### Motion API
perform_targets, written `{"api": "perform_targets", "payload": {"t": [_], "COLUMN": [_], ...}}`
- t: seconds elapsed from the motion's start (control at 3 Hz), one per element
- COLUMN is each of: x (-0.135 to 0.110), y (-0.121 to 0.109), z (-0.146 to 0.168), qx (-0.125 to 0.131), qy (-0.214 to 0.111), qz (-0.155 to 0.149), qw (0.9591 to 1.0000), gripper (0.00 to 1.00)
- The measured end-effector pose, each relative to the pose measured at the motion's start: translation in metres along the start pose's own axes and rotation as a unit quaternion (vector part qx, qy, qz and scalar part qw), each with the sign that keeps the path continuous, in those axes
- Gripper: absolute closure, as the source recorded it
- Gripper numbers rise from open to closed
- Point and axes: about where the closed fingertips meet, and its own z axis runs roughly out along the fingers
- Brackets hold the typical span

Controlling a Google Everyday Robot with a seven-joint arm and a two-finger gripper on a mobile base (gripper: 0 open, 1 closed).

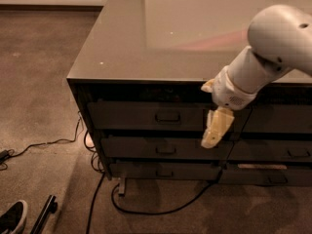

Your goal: Open top drawer

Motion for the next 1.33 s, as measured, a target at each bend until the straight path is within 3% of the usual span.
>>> {"api": "perform_targets", "payload": {"t": [0.33, 1.0, 1.33], "x": [-0.007, 0.004, 0.008], "y": [-0.014, -0.008, -0.004], "z": [0.037, 0.061, 0.076], "qx": [-0.019, -0.017, 0.009], "qy": [-0.057, -0.067, -0.055], "qz": [0.003, 0.017, 0.025], "qw": [0.9982, 0.9975, 0.9981], "gripper": [0.00, 0.00, 0.00]}}
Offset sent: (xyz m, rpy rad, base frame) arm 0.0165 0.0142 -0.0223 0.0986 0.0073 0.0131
